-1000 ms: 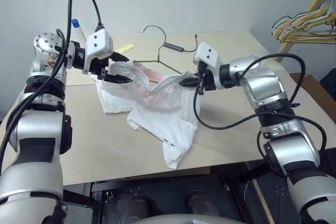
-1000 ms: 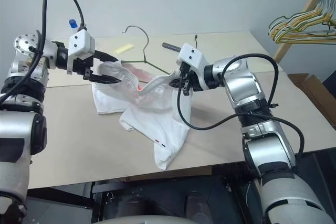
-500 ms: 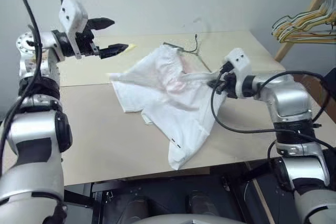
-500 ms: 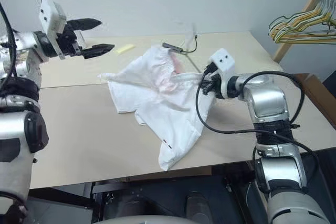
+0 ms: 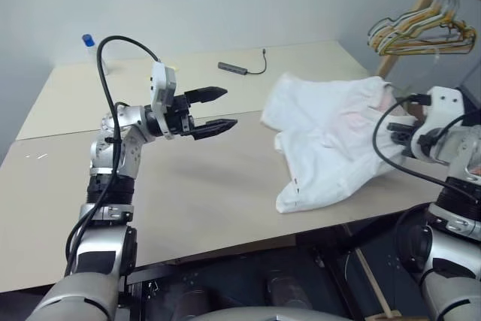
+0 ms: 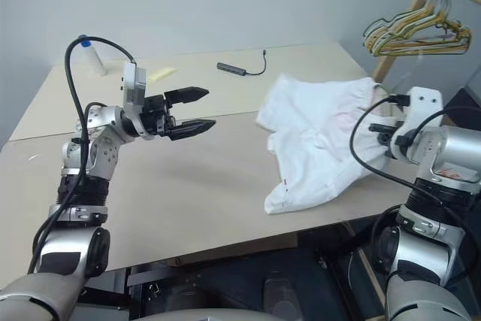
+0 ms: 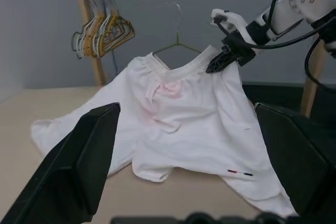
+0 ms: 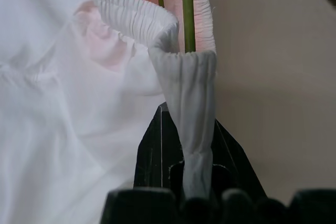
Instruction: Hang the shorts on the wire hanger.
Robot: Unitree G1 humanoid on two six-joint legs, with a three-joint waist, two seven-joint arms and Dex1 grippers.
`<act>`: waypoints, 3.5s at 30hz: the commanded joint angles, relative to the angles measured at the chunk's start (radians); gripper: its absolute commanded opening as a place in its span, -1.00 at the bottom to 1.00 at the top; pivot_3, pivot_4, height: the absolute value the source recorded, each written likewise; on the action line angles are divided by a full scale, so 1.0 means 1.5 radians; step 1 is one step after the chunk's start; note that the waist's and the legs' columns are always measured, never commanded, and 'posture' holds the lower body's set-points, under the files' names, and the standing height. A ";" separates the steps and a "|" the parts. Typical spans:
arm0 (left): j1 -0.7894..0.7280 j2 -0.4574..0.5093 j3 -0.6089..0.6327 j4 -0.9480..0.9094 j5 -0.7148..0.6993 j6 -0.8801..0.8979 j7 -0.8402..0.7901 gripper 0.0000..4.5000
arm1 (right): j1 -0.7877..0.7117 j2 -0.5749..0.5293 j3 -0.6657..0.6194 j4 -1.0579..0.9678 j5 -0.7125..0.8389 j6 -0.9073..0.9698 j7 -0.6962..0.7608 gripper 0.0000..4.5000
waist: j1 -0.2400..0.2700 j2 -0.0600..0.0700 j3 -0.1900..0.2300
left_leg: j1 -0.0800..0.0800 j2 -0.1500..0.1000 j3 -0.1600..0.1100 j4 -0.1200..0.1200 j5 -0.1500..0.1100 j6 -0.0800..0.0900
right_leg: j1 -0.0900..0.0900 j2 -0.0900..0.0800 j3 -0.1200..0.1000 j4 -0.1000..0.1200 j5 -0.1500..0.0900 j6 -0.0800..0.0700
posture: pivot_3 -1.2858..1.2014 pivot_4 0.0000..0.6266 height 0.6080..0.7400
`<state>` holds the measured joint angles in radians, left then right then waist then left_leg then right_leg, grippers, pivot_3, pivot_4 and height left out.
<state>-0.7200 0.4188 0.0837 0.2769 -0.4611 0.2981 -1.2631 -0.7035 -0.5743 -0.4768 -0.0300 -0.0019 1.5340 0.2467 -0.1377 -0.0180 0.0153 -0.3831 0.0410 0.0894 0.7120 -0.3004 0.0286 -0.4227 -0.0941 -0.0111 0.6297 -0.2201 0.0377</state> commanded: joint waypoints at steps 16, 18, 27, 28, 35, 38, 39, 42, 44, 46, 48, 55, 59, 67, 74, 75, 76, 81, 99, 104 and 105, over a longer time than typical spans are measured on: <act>0.058 0.008 -0.002 -0.155 -0.057 0.051 0.076 0.98 | -0.281 -0.104 -0.103 0.357 -0.070 -0.265 -0.283 -1.00 | -0.061 0.010 -0.004 | 0.009 -0.003 0.002 -0.004 -0.001 0.002 | 0.005 -0.002 0.006 0.000 -0.001 0.002 | -0.14 -1.00 1.00; 0.061 0.008 -0.003 -0.159 -0.057 0.049 0.079 0.98 | -0.320 -0.132 -0.095 0.439 -0.058 -0.306 -0.279 -1.00 | -0.063 0.010 -0.004 | 0.010 -0.004 0.003 -0.006 -0.001 0.002 | 0.006 -0.003 0.007 -0.001 -0.001 0.003 | -0.15 -1.00 1.00; 0.061 -0.002 0.003 -0.165 -0.094 0.038 0.062 0.98 | -0.429 -0.210 -0.075 0.735 -0.015 -0.480 -0.318 -1.00 | -0.076 0.010 -0.003 | 0.013 -0.005 0.006 -0.011 -0.001 0.002 | 0.010 -0.003 0.010 -0.004 -0.001 0.004 | -0.16 -1.00 1.00; 0.059 -0.004 0.004 -0.164 -0.097 0.036 0.061 0.98 | -0.435 -0.212 -0.070 0.751 -0.013 -0.484 -0.325 -1.00 | -0.078 0.010 -0.003 | 0.016 -0.004 0.006 -0.011 -0.001 0.002 | 0.011 -0.003 0.010 -0.005 -0.001 0.004 | -0.16 -1.00 1.00; 0.055 -0.018 0.015 -0.165 -0.124 0.028 0.059 0.98 | -0.436 -0.216 -0.070 0.819 0.027 -0.496 -0.360 -1.00 | -0.085 0.010 -0.003 | 0.020 -0.004 0.009 -0.012 -0.002 0.003 | 0.013 -0.003 0.013 -0.005 -0.002 0.005 | -0.16 -1.00 1.00; 0.058 -0.027 0.024 -0.170 -0.146 0.022 0.054 0.98 | -0.429 -0.213 -0.062 0.831 0.037 -0.499 -0.361 -1.00 | -0.085 0.010 -0.002 | 0.020 -0.004 0.011 -0.013 -0.002 0.003 | 0.013 -0.003 0.015 -0.005 -0.002 0.005 | -0.15 -1.00 1.00; 0.058 -0.030 0.028 -0.172 -0.156 0.023 0.054 0.98 | -0.427 -0.212 -0.059 0.835 0.038 -0.503 -0.358 -1.00 | -0.085 0.010 -0.002 | 0.020 -0.004 0.011 -0.013 -0.002 0.003 | 0.013 -0.003 0.015 -0.005 -0.002 0.005 | -0.15 -1.00 1.00; 0.060 -0.035 0.034 -0.175 -0.172 0.023 0.054 0.98 | -0.420 -0.213 -0.049 0.842 0.043 -0.513 -0.359 -1.00 | -0.085 0.010 -0.002 | 0.020 -0.004 0.011 -0.013 -0.002 0.003 | 0.013 -0.003 0.015 -0.005 -0.002 0.006 | -0.14 -1.00 1.00; 0.063 -0.033 0.034 -0.178 -0.175 0.022 0.054 0.98 | -0.418 -0.213 -0.035 0.845 0.040 -0.519 -0.360 -1.00 | -0.084 0.010 -0.002 | 0.020 -0.004 0.011 -0.013 -0.002 0.004 | 0.013 -0.003 0.015 -0.005 -0.002 0.006 | -0.14 -1.00 1.00; 0.069 -0.031 0.033 -0.181 -0.175 0.019 0.054 0.98 | -0.415 -0.212 -0.022 0.847 0.036 -0.523 -0.358 -1.00 | -0.084 0.010 -0.002 | 0.020 -0.004 0.012 -0.013 -0.002 0.004 | 0.013 -0.003 0.015 -0.005 -0.002 0.006 | -0.13 -1.00 1.00; 0.073 -0.031 0.035 -0.185 -0.177 0.018 0.054 0.98 | -0.413 -0.212 -0.014 0.848 0.040 -0.529 -0.354 -1.00 | -0.084 0.010 -0.002 | 0.020 -0.004 0.012 -0.013 -0.002 0.004 | 0.013 -0.003 0.016 -0.005 -0.002 0.006 | -0.13 -1.00 1.00; 0.089 -0.032 0.051 -0.207 -0.196 0.024 0.064 1.00 | -0.407 -0.206 0.040 0.835 0.018 -0.562 -0.381 -0.15 | -0.082 0.010 -0.002 | 0.020 -0.005 0.012 -0.013 -0.002 0.004 | 0.013 -0.002 0.016 -0.005 -0.002 0.006 | -0.11 -1.00 1.00; 0.100 -0.031 0.044 -0.214 -0.190 0.020 0.067 1.00 | -0.402 -0.191 0.071 0.822 0.001 -0.574 -0.422 0.51 | -0.081 0.010 -0.002 | 0.020 -0.005 0.012 -0.013 -0.002 0.004 | 0.013 -0.002 0.017 -0.005 -0.002 0.006 | -0.11 -1.00 1.00; 0.091 -0.032 0.046 -0.211 -0.193 0.018 0.070 1.00 | -0.371 -0.140 0.145 0.717 -0.058 -0.635 -0.511 0.99 | -0.079 0.010 -0.002 | 0.020 -0.004 0.012 -0.013 -0.002 0.004 | 0.013 -0.002 0.017 -0.005 -0.002 0.007 | -0.10 -1.00 1.00; 0.105 -0.016 0.064 -0.225 -0.204 0.026 0.083 1.00 | -0.291 -0.084 0.233 0.514 -0.145 -0.709 -0.546 0.99 | -0.070 0.010 -0.002 | 0.020 -0.004 0.012 -0.013 -0.002 0.004 | 0.013 -0.002 0.017 -0.005 -0.002 0.007 | -0.07 -1.00 1.00; 0.110 -0.013 0.067 -0.227 -0.202 0.027 0.089 1.00 | -0.276 -0.079 0.249 0.481 -0.157 -0.713 -0.533 0.99 | -0.066 0.010 -0.002 | 0.020 -0.004 0.012 -0.013 -0.002 0.004 | 0.012 -0.002 0.017 -0.004 -0.002 0.007 | -0.06 -1.00 1.00; 0.116 -0.008 0.070 -0.230 -0.195 0.023 0.095 1.00 | -0.259 -0.077 0.273 0.446 -0.178 -0.718 -0.519 0.99 | -0.063 0.010 -0.002 | 0.021 -0.004 0.012 -0.013 -0.002 0.004 | 0.012 -0.002 0.017 -0.004 -0.002 0.007 | -0.05 -1.00 1.00; 0.161 0.031 0.090 -0.265 -0.171 0.017 0.134 1.00 | -0.182 -0.061 0.340 0.288 -0.208 -0.730 -0.404 0.99 | -0.043 0.010 -0.002 | 0.021 -0.004 0.012 -0.012 -0.002 0.004 | 0.012 -0.002 0.017 -0.004 -0.001 0.007 | -0.01 -1.00 1.00; 0.399 0.136 0.100 -0.382 -0.047 0.022 0.274 1.00 | 0.017 -0.020 0.514 0.153 -0.185 -0.910 0.069 0.99 | 0.081 0.002 0.003 | 0.019 -0.004 0.013 -0.012 -0.002 0.004 | 0.010 -0.003 0.014 -0.005 -0.001 0.006 | 0.14 -1.00 1.00; 0.425 0.127 0.091 -0.382 -0.018 0.017 0.304 1.00 | 0.045 -0.014 0.526 0.137 -0.185 -0.931 0.132 0.99 | 0.100 0.001 0.003 | 0.019 -0.004 0.014 -0.012 -0.002 0.004 | 0.009 -0.003 0.014 -0.005 -0.001 0.006 | 0.16 -1.00 1.00; 0.428 0.125 0.092 -0.382 -0.019 0.014 0.304 1.00 | 0.047 -0.014 0.530 0.137 -0.192 -0.935 0.135 0.99 | 0.102 0.001 0.003 | 0.019 -0.004 0.014 -0.012 -0.002 0.004 | 0.009 -0.003 0.014 -0.005 -0.001 0.005 | 0.17 -1.00 1.00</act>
<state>-0.0713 0.6062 0.2161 -0.2650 -0.4942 0.3447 -0.8160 -0.6196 -0.5861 0.3342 0.2164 -0.2757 0.1596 0.4369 0.0146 -0.0164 0.0202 -0.3545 0.0347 0.1097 0.6936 -0.3041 0.0347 -0.4087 -0.0983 0.0093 0.6229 -0.2214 0.0458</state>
